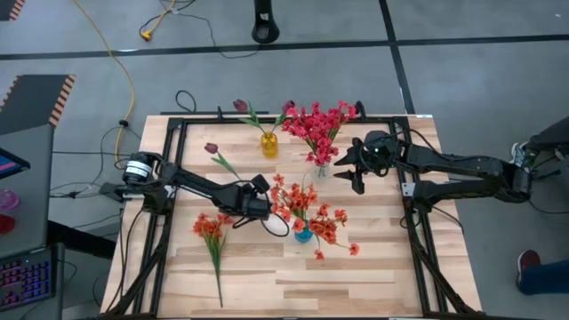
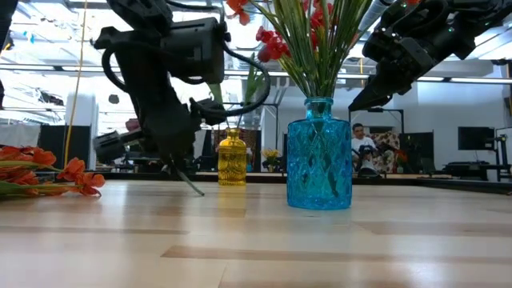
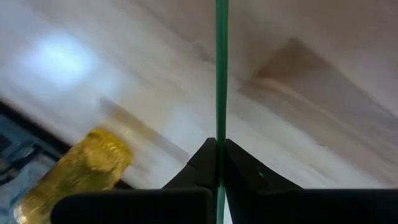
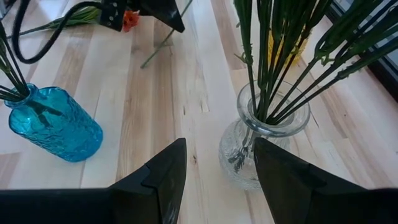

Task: Sort flowers into vase by color
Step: Put the dark red flower into the yellow vase

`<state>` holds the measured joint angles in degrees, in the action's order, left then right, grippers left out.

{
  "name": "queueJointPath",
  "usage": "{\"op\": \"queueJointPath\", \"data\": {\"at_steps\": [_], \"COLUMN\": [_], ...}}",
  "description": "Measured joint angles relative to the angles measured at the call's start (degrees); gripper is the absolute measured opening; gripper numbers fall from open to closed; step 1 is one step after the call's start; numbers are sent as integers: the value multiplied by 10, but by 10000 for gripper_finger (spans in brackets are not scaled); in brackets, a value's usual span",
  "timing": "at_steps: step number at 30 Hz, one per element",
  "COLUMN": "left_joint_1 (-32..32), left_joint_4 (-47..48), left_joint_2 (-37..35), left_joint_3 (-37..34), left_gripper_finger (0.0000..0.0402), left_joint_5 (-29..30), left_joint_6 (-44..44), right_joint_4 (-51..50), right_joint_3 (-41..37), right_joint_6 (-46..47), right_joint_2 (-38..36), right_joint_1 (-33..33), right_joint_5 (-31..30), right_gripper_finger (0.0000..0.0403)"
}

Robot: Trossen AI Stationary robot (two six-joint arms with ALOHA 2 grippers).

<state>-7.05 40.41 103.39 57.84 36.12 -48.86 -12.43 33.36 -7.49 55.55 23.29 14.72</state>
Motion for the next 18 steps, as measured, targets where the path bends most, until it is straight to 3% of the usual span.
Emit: {"op": "queueJointPath", "data": {"at_steps": [5,13,18], "left_joint_1": [0,0,-1], "left_joint_4": [-31,-51,-53], "left_joint_2": [3,3,3], "left_joint_3": [0,1,1], "left_gripper_finger": [10,85,119], "left_joint_5": [35,34,70], "left_joint_6": [0,6,66], "right_joint_4": [0,0,0], "right_joint_3": [0,0,0], "right_joint_6": [0,0,0], "right_joint_2": [0,0,0], "right_joint_1": [0,0,0], "right_joint_5": [0,0,0], "right_gripper_finger": [214,214,214]}}
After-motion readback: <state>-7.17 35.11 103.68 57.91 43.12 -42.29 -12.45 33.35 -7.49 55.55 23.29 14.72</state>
